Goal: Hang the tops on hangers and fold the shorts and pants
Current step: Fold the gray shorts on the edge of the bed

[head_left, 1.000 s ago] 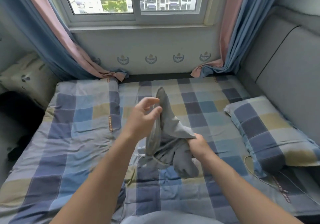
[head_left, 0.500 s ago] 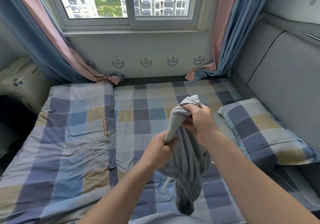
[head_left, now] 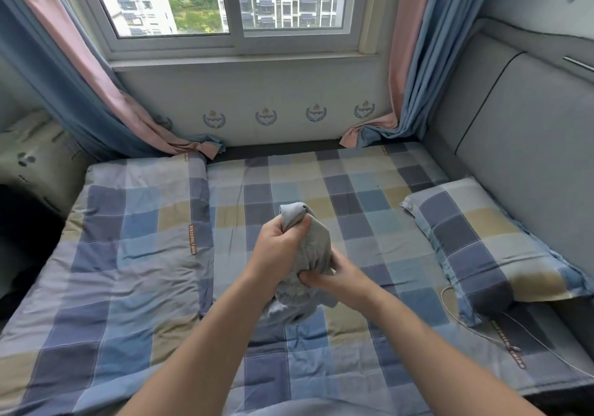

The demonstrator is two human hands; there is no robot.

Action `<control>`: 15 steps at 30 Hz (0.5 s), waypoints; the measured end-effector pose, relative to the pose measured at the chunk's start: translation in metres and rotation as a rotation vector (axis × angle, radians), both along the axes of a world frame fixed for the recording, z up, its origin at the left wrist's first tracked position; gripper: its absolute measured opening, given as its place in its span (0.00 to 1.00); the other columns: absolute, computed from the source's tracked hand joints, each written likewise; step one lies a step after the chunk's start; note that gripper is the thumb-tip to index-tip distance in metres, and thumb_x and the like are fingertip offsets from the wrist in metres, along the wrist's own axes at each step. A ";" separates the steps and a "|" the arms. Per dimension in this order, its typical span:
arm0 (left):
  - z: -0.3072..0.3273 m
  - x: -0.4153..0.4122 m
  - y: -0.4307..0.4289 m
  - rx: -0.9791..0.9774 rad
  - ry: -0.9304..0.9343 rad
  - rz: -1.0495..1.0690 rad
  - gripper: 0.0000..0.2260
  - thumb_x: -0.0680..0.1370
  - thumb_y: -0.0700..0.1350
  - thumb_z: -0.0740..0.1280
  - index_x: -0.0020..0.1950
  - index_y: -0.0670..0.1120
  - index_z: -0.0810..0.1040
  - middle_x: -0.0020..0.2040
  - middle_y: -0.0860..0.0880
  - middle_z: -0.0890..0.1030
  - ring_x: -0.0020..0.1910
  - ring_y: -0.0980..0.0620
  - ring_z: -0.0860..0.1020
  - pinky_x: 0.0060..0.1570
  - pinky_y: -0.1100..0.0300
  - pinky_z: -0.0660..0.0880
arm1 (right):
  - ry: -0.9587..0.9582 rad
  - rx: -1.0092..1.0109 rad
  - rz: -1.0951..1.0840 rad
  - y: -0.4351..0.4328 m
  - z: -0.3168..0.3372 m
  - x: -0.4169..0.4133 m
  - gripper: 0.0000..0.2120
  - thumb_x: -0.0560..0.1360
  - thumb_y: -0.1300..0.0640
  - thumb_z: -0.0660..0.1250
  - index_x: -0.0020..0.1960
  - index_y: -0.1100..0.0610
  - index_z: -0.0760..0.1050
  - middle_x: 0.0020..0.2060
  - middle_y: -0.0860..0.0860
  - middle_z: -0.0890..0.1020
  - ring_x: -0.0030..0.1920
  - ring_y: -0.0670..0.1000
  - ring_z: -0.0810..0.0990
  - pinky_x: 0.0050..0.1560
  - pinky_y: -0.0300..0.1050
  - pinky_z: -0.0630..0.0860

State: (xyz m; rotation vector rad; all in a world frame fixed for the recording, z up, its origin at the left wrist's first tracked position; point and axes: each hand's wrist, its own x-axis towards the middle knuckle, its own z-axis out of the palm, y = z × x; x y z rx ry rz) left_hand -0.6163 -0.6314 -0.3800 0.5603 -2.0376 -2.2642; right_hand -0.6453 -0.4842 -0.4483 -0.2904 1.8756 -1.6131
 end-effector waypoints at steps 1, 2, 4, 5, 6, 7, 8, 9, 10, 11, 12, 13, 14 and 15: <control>0.000 -0.001 -0.001 0.005 -0.006 0.006 0.08 0.81 0.42 0.67 0.54 0.37 0.80 0.46 0.39 0.82 0.46 0.42 0.82 0.56 0.36 0.77 | -0.009 0.004 0.028 0.002 -0.001 -0.001 0.33 0.67 0.51 0.79 0.68 0.43 0.69 0.54 0.42 0.84 0.54 0.37 0.82 0.47 0.31 0.78; -0.001 -0.001 -0.003 0.019 -0.014 0.012 0.09 0.81 0.43 0.67 0.54 0.37 0.80 0.46 0.40 0.82 0.46 0.43 0.81 0.55 0.37 0.78 | -0.011 0.021 0.066 0.003 -0.001 -0.001 0.36 0.65 0.50 0.80 0.68 0.42 0.68 0.54 0.39 0.83 0.54 0.36 0.81 0.48 0.31 0.78; -0.001 -0.003 -0.007 0.087 -0.034 0.017 0.08 0.82 0.43 0.66 0.55 0.40 0.81 0.47 0.41 0.82 0.48 0.43 0.82 0.54 0.42 0.79 | 0.011 0.073 0.128 0.003 -0.004 0.000 0.45 0.62 0.48 0.82 0.72 0.41 0.61 0.59 0.40 0.80 0.58 0.37 0.79 0.54 0.36 0.79; -0.001 -0.005 -0.008 0.148 -0.045 0.021 0.08 0.83 0.43 0.65 0.57 0.42 0.81 0.49 0.40 0.83 0.49 0.44 0.83 0.54 0.45 0.80 | 0.036 0.090 0.140 -0.001 -0.007 0.003 0.50 0.61 0.48 0.83 0.73 0.40 0.57 0.62 0.42 0.77 0.62 0.39 0.78 0.58 0.41 0.79; -0.001 -0.007 -0.009 0.223 -0.062 0.034 0.08 0.84 0.42 0.63 0.57 0.42 0.81 0.51 0.40 0.84 0.50 0.44 0.83 0.54 0.47 0.80 | 0.079 0.108 0.136 -0.006 -0.010 0.006 0.53 0.60 0.48 0.83 0.74 0.39 0.53 0.65 0.43 0.73 0.64 0.41 0.76 0.61 0.44 0.78; -0.001 -0.010 -0.009 0.307 -0.080 0.058 0.09 0.84 0.41 0.62 0.58 0.42 0.80 0.52 0.39 0.84 0.51 0.43 0.84 0.55 0.46 0.80 | 0.134 0.133 0.113 -0.013 -0.014 0.010 0.54 0.60 0.47 0.83 0.75 0.38 0.52 0.66 0.42 0.71 0.65 0.40 0.74 0.62 0.44 0.77; -0.001 -0.013 -0.009 0.380 -0.097 0.091 0.09 0.85 0.40 0.60 0.58 0.42 0.80 0.53 0.39 0.84 0.52 0.42 0.83 0.57 0.45 0.79 | 0.185 0.149 0.072 -0.019 -0.018 0.014 0.52 0.62 0.46 0.81 0.75 0.37 0.53 0.64 0.40 0.72 0.63 0.39 0.75 0.61 0.43 0.77; -0.001 -0.016 -0.009 0.422 -0.110 0.129 0.10 0.85 0.38 0.59 0.58 0.41 0.79 0.53 0.38 0.83 0.53 0.41 0.82 0.60 0.43 0.78 | 0.222 0.138 0.014 -0.023 -0.022 0.016 0.42 0.65 0.46 0.77 0.72 0.35 0.58 0.60 0.39 0.75 0.58 0.38 0.77 0.57 0.43 0.78; -0.001 -0.019 -0.010 0.442 -0.119 0.166 0.10 0.85 0.37 0.58 0.57 0.41 0.79 0.52 0.37 0.82 0.52 0.40 0.81 0.60 0.42 0.77 | 0.259 0.129 -0.054 -0.024 -0.024 0.015 0.29 0.69 0.45 0.72 0.67 0.37 0.66 0.54 0.39 0.79 0.52 0.39 0.80 0.50 0.45 0.78; -0.002 -0.021 -0.013 0.450 -0.125 0.197 0.10 0.85 0.36 0.57 0.55 0.41 0.78 0.51 0.38 0.82 0.51 0.40 0.81 0.60 0.42 0.77 | 0.303 0.141 -0.125 -0.022 -0.025 0.014 0.16 0.72 0.45 0.67 0.60 0.41 0.72 0.47 0.42 0.82 0.46 0.42 0.82 0.45 0.49 0.78; -0.003 -0.023 -0.016 0.456 -0.133 0.224 0.10 0.85 0.36 0.57 0.54 0.41 0.78 0.50 0.38 0.81 0.49 0.41 0.81 0.58 0.43 0.77 | 0.341 0.153 -0.182 -0.019 -0.025 0.011 0.10 0.74 0.48 0.64 0.54 0.46 0.75 0.43 0.46 0.84 0.44 0.47 0.82 0.43 0.55 0.78; -0.006 -0.024 -0.020 0.459 -0.145 0.252 0.10 0.85 0.37 0.57 0.54 0.41 0.78 0.50 0.38 0.82 0.48 0.41 0.81 0.57 0.43 0.78 | 0.369 0.160 -0.218 -0.014 -0.022 0.007 0.07 0.74 0.50 0.62 0.50 0.48 0.76 0.40 0.48 0.84 0.42 0.51 0.83 0.43 0.58 0.78; -0.009 -0.024 -0.025 0.462 -0.157 0.282 0.09 0.85 0.37 0.57 0.56 0.41 0.78 0.52 0.38 0.82 0.50 0.41 0.82 0.58 0.42 0.78 | 0.381 0.160 -0.239 -0.009 -0.018 0.002 0.07 0.74 0.51 0.61 0.48 0.49 0.77 0.39 0.49 0.84 0.41 0.52 0.82 0.43 0.57 0.78; -0.013 -0.025 -0.030 0.456 -0.167 0.309 0.09 0.85 0.38 0.59 0.60 0.41 0.77 0.55 0.39 0.82 0.53 0.41 0.82 0.59 0.42 0.79 | 0.390 0.157 -0.264 -0.005 -0.011 -0.003 0.05 0.74 0.51 0.62 0.46 0.48 0.77 0.38 0.48 0.84 0.40 0.50 0.82 0.42 0.56 0.78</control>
